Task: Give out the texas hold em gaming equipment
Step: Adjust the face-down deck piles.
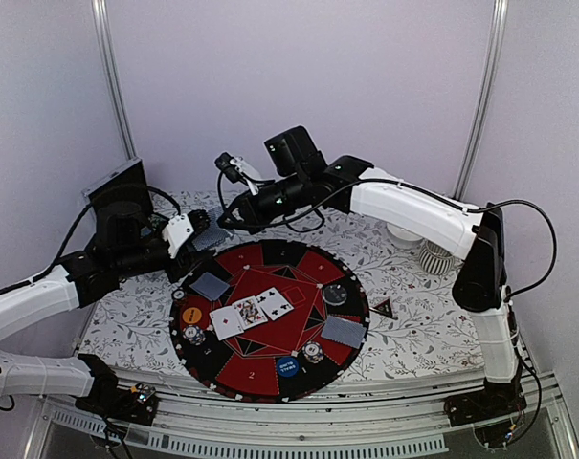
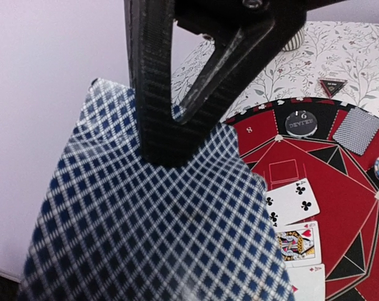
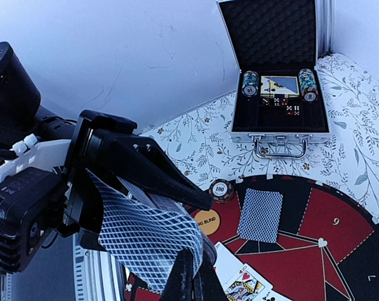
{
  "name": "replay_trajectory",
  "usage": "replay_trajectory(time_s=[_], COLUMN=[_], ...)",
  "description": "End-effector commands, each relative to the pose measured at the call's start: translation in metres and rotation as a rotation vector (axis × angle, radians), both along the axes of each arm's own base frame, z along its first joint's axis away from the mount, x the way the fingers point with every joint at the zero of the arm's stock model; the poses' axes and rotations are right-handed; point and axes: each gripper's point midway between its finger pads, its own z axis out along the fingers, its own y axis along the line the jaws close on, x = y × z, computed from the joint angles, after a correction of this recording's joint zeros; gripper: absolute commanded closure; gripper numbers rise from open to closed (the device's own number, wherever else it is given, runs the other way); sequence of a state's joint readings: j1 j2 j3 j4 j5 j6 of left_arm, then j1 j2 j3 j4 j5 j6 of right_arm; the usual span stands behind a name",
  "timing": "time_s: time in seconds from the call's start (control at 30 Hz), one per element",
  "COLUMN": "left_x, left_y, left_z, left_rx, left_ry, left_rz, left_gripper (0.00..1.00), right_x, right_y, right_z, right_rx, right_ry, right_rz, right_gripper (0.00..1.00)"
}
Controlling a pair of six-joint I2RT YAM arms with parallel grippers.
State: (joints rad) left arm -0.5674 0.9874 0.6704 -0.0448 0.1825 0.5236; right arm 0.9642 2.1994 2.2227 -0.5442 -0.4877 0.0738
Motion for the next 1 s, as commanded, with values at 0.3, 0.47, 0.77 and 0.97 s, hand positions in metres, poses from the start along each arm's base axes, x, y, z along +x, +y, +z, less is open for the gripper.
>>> replay_trajectory(time_s=[0.3, 0.47, 0.77, 0.97], left_x=[0.0, -0.001, 0.0, -0.003], left_y=[-0.007, -0.007, -0.007, -0.008], left_z=[0.005, 0.006, 0.006, 0.009], left_rx=[-0.025, -0.028, -0.024, -0.039], left_ry=[-0.007, -0.009, -0.012, -0.014], left_rz=[-0.016, -0.018, -0.015, -0.026], left_gripper=[0.57, 0.57, 0.57, 0.57], right_x=[0.003, -0.007, -0.032, -0.023], right_y=[-0.012, 0.0, 0.007, 0.01], right_z=[0.017, 0.011, -0.012, -0.012], right_rx=[-0.081, -0.099, -0.166, -0.17], right_ry=[-0.141, -0.18, -0.214, -0.267], right_rz=[-0.216, -0.199, -0.035, -0.054], right_gripper=[0.98, 0.98, 0.98, 0.9])
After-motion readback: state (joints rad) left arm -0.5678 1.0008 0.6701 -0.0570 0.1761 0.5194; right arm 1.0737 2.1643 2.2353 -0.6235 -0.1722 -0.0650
